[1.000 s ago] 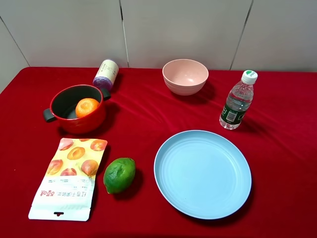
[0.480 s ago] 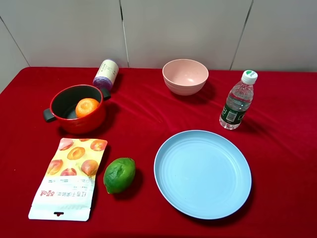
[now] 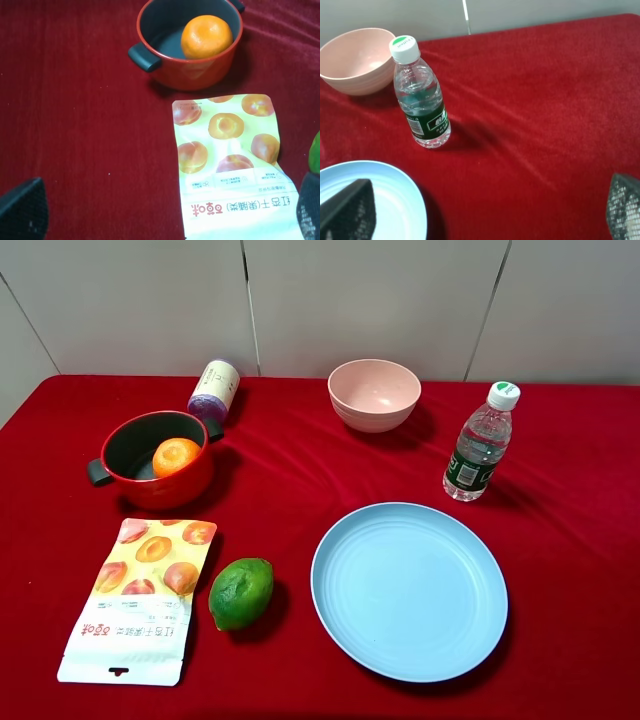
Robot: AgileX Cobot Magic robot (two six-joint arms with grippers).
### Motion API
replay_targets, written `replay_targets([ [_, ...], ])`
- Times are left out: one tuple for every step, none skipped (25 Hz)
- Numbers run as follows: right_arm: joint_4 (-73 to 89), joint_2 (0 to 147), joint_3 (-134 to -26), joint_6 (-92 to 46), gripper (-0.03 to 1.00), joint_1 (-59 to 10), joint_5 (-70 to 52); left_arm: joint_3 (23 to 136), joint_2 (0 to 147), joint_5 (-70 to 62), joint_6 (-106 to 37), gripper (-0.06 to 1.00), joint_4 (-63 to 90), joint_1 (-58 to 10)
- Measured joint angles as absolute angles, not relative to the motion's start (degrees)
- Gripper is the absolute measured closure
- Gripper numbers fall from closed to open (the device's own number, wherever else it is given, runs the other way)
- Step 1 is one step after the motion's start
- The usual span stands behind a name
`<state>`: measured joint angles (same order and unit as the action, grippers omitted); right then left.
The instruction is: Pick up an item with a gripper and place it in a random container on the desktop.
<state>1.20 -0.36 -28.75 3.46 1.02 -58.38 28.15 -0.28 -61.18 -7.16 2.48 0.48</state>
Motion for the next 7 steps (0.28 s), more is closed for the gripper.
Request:
replay_targets([
  [1.2, -0.4, -28.8, 3.5, 0.28, 1.0, -58.4, 28.1, -0.3, -61.2, -7.2, -0.05, 2.5, 0.5],
  [1.2, -0.4, -28.8, 3.5, 0.28, 1.0, -58.4, 28.1, -0.3, -61.2, -7.2, -0.05, 2.5, 0.5],
  [1.2, -0.4, -28.8, 3.5, 0.28, 1.0, -58.4, 28.1, -0.3, -61.2, -7.2, -0.05, 2.5, 0.5],
  [1.2, -0.4, -28.8, 3.5, 0.28, 1.0, -58.4, 28.1, -0.3, -61.2, -7.2, -0.05, 2.5, 0.5],
  [1.2, -0.4, -28.8, 3.5, 0.28, 1.0, -58.4, 28.1, -0.3, -61.2, -7.2, -0.05, 2.5, 0.5],
  [1.2, -0.4, -28.8, 3.5, 0.28, 1.0, -58.4, 28.1, -0.3, -61.2, -7.2, -0.05, 2.5, 0.5],
  [1.2, -0.4, -28.8, 3.5, 0.28, 1.0, -58.4, 28.1, -0.3, -61.2, -7.2, -0.05, 2.5, 0.5],
])
